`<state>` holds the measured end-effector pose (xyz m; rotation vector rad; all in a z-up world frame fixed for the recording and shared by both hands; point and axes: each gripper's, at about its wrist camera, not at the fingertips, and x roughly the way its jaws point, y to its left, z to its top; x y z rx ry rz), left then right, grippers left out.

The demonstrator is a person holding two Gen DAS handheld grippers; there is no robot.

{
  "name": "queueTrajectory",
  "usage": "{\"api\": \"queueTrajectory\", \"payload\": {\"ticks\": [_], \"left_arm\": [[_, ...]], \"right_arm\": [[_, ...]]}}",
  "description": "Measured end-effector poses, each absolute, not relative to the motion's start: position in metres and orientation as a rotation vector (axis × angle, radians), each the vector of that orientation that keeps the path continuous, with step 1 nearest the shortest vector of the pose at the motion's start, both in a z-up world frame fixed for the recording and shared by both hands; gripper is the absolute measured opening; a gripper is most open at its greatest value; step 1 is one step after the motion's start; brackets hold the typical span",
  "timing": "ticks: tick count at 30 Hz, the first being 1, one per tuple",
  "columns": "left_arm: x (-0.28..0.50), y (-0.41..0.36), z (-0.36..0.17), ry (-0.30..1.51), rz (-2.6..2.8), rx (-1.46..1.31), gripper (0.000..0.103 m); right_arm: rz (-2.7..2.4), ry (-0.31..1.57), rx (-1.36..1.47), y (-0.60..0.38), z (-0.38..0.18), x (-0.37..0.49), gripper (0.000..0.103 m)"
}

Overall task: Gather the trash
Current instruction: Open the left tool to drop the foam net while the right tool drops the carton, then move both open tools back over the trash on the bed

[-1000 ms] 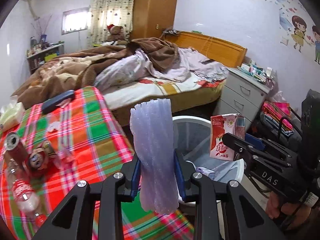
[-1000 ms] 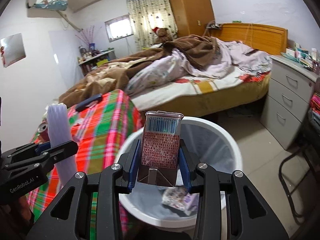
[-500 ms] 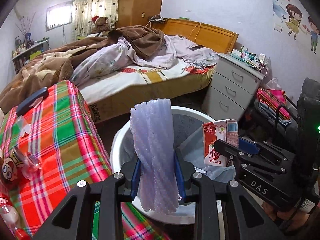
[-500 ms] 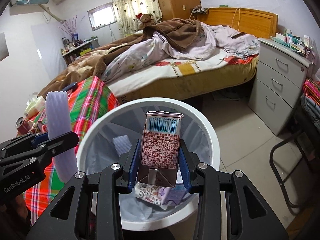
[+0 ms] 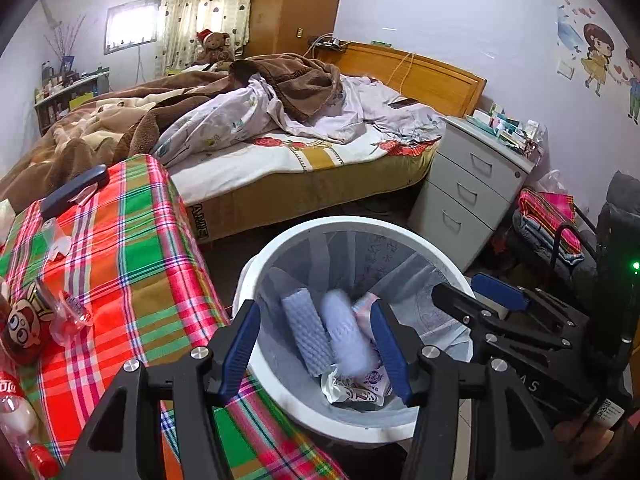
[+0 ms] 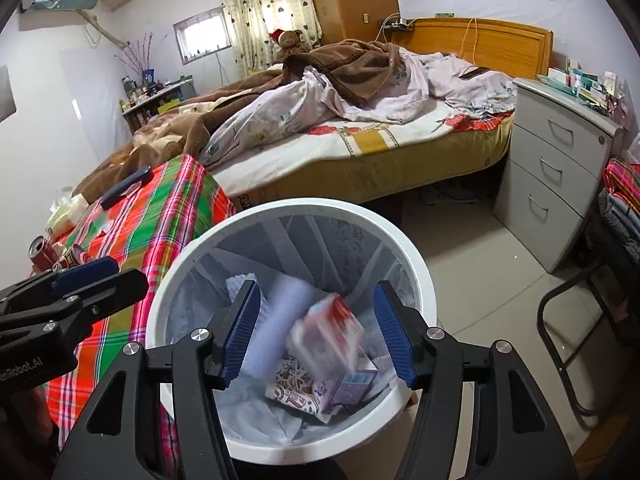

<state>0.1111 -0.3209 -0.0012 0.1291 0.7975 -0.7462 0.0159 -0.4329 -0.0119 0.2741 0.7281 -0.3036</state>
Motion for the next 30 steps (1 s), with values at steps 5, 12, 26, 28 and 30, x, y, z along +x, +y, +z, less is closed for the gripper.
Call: {"api": "queueTrajectory", "payload": {"ticks": [5,12,26,28,30], "left_arm": [[0.107,-0.31,0.004,0.783,-0.733,0.116,0.057],[0.101,-0.289,0.012,0.763,-0.703,0.095,0.057],[0.092,-0.23,0.028,0.722,-0.622,0.033,0.057],[0.091,-0.22,0.03,0.711,-0.603,0.028,0.057],[0.091,-0.211,0.032,0.707,-0.586,0.02,0.057]], "right_arm": [[-0.302,0.717,0.279,-0.431,-0.009,0.014,0.06],[-0.286,0.696,0.279,-0.421,-0.003,0.014,0.06],[-0.225,0.665,0.24,-0.388,0.007,0.02,0.06],[-0.213,0.659,0.234,-0.382,0.008,0.021,0.06],[-0.203,0.655,0.227,-0.376,0.009,0.022,0.06]]}}
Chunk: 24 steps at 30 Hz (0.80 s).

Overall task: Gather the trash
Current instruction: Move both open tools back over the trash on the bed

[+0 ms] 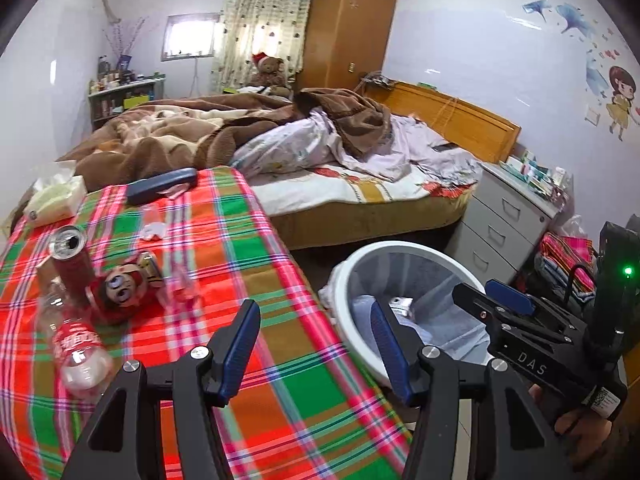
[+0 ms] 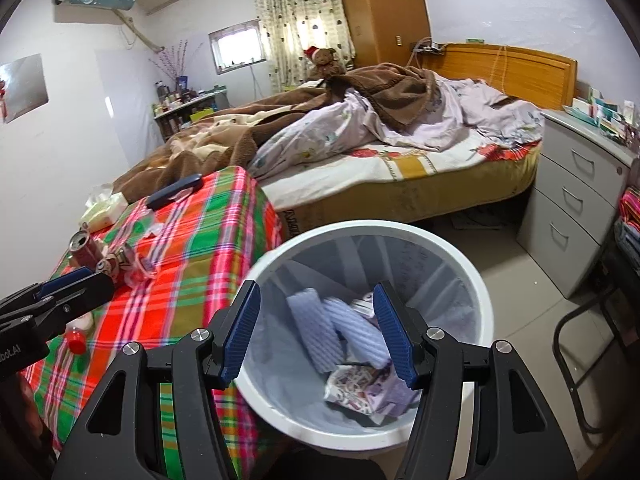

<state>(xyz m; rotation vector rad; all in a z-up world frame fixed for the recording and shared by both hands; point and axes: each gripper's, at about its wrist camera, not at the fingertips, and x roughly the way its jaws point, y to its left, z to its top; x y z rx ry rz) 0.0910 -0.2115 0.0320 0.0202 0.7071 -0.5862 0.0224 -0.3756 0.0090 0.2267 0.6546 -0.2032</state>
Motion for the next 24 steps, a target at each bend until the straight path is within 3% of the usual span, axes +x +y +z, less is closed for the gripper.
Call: {"api": "queueTrajectory", "payload": {"ticks": [6,8,24], "left_arm": [[0.092,-0.176,0.035,0.696,-0.522,-0.018,0.058],[0.093,-0.16,0.034,0.696,-0.49,-0.034,0.064],[0.116,-0.066,0.001,0.761,-0.264,-0.13,0.065]], "right_arm": [[-0.151,0.648,0.205,-0.356,0.012,0.03,0.06],[-0.126,0.645,0.197,-0.347,0.013,0.034,0.06],[0.026,0.677,0.157,-0.295,0.009,0.078,0.063]]}}
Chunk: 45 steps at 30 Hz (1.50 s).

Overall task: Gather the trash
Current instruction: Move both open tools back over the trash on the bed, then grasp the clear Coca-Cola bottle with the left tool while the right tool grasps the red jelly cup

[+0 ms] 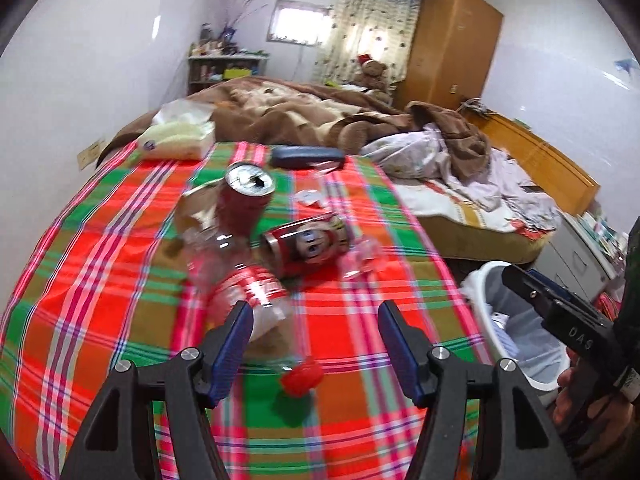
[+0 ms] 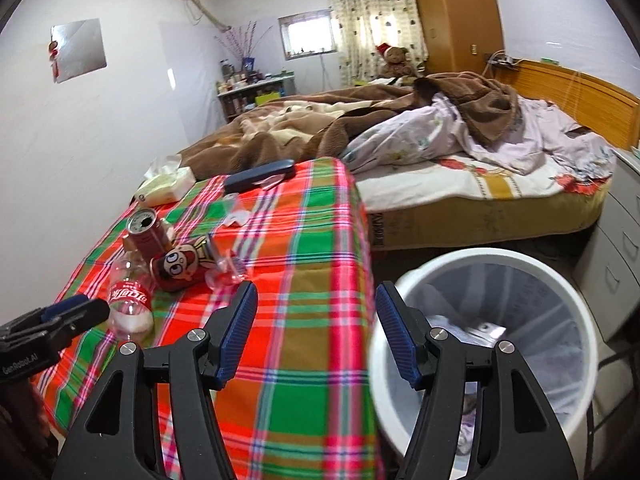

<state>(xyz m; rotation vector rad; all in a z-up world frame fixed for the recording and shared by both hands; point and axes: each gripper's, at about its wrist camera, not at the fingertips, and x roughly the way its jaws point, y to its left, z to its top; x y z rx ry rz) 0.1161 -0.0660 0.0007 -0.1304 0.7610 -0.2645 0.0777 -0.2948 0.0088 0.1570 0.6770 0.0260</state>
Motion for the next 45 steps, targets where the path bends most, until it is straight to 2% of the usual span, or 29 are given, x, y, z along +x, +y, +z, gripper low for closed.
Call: {"api": "queueTrajectory", "payload": {"ticks": [4,16,23,35,45], "left_arm": [[0.129,-0.055,-0.011,0.796,-0.237,-0.153,0.07],[0.165,-0.042,-0.036,0.866,-0.19,-0.167,0.07],[0.185,-0.038,-0.044,0.899,-0.193,-0.194,0.076],[0.187,-0.011,-0.056,0.938,-0.143,-0.169,0.076],[0.199,0.002,-0.046,0.911,-0.128,-0.173,0.076]], "right_arm": [[0.059,0.698,0.144,-0.283,0.004,0.093,0.063],[0.148,0.787,0.125,-0.255,-0.013,0.135,0.063],[0.18,0.823,0.088,-0.239,-0.019,0.152,0.063],[0.22,0.895,0.047,-0.224,-0.036,0.17,0.063],[0.228,0.906,0.049,-0.222,-0.039,0.174,0.063]]}}
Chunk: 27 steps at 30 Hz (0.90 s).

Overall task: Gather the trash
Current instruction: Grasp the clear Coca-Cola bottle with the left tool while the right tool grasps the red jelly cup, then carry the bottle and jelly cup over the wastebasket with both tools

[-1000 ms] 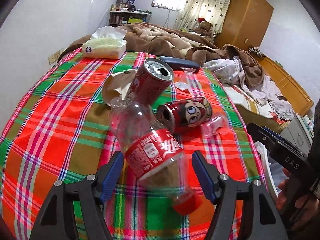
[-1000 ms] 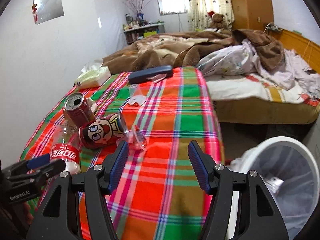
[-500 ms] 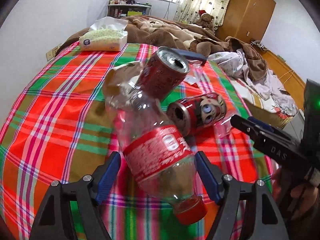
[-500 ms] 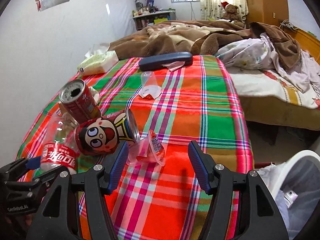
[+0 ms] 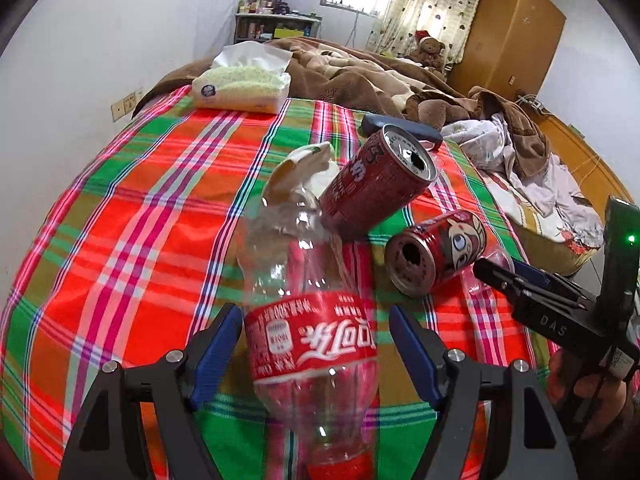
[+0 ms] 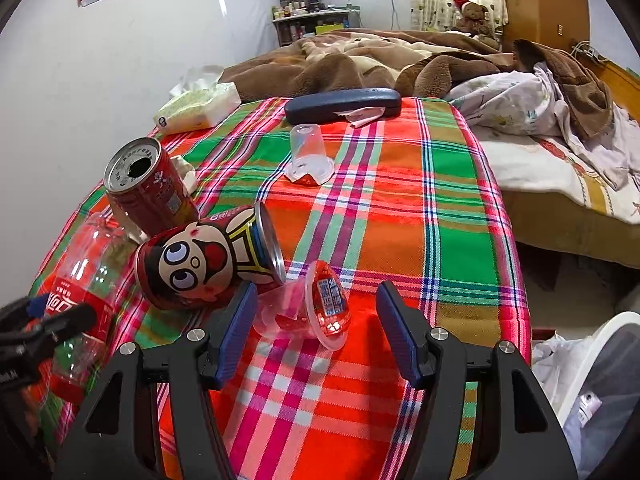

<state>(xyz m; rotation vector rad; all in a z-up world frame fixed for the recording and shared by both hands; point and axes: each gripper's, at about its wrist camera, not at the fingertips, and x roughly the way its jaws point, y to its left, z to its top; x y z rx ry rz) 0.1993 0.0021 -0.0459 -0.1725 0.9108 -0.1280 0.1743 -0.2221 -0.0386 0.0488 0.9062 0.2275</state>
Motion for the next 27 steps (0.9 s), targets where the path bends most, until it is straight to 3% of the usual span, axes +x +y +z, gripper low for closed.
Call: {"api": "queueTrajectory", "payload": {"ticks": [6,8,21,23,27], "left_arm": [[0.211,0.009,-0.055,0.943,-0.124,-0.205,0.076],[0.214,0.011,-0.058,0.947,-0.121,-0.197,0.076],[0.218,0.008,-0.057,0.923,-0.161,-0.202,0.073],[0.219,0.007,-0.057,0.93,-0.158,-0.196,0.065],[0.218,0.008,-0.055,0.922,-0.155,-0.201,0.065]], "right_arm": [[0.253,0.925,0.045,-0.219,-0.046,0.174,0.062],[0.255,0.927,0.039,-0.216,-0.048,0.175,0.053],[0.281,0.875,0.082,-0.215,-0.041,0.173,0.052],[0.28,0.868,0.07,-0.213,-0.041,0.173,0.033],[0.282,0.863,0.063,-0.211,-0.04,0.171,0.03]]}}
